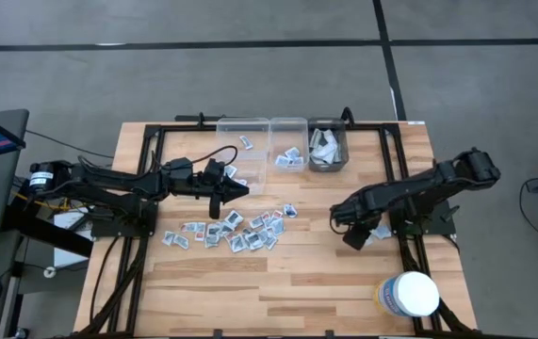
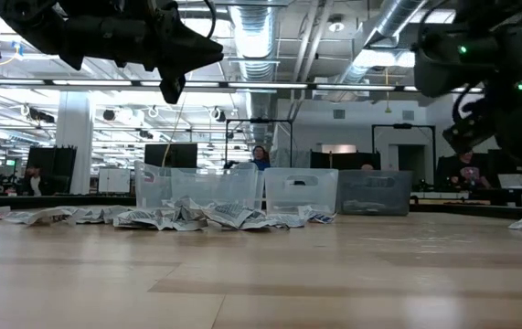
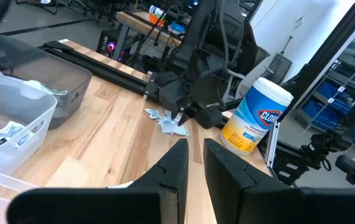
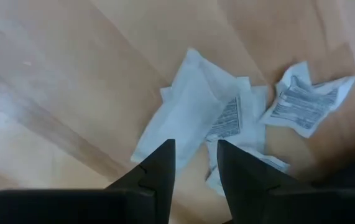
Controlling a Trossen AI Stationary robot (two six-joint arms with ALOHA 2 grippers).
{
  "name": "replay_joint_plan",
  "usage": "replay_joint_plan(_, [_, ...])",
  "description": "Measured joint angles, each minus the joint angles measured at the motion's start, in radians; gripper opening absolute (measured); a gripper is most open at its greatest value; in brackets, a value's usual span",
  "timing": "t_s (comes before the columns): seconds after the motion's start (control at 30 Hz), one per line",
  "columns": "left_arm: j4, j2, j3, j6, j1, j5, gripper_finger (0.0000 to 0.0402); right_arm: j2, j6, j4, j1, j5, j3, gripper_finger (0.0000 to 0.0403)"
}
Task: Pick & Place First Aid Supplies
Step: Put the bandage pack into the black transparent bin
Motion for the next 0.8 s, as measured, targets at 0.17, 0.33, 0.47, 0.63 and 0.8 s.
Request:
replay_joint_plan(0.17, [0.000,0.000,0.000,-0.001,0.000,0.000,0.0051,0.002,0.067,0.084,0.040,-0.001,-0.056,0.0114])
replay_joint_plan(0.33, [0.000,0.000,0.000,-0.001,0.000,-0.003,0.0051,0.002,0.103,0.157,0.070,0.001,-0.074,0.0114])
replay_joint_plan(0.47, [0.000,0.000,0.000,-0.001,0.002,-0.007,0.0051,0.002,0.103,0.250,0.078,0.011,-0.074,0.0114])
replay_joint_plan(0.63, [0.000,0.000,0.000,-0.001,0.002,-0.008,0.0051,0.002,0.102,0.326,0.074,0.051,-0.073,0.0112])
replay_joint_plan(0.8, [0.000,0.000,0.000,-0.001,0.002,-0.008,0.0051,0.002,0.103,0.327,0.071,0.083,-0.073,0.0084])
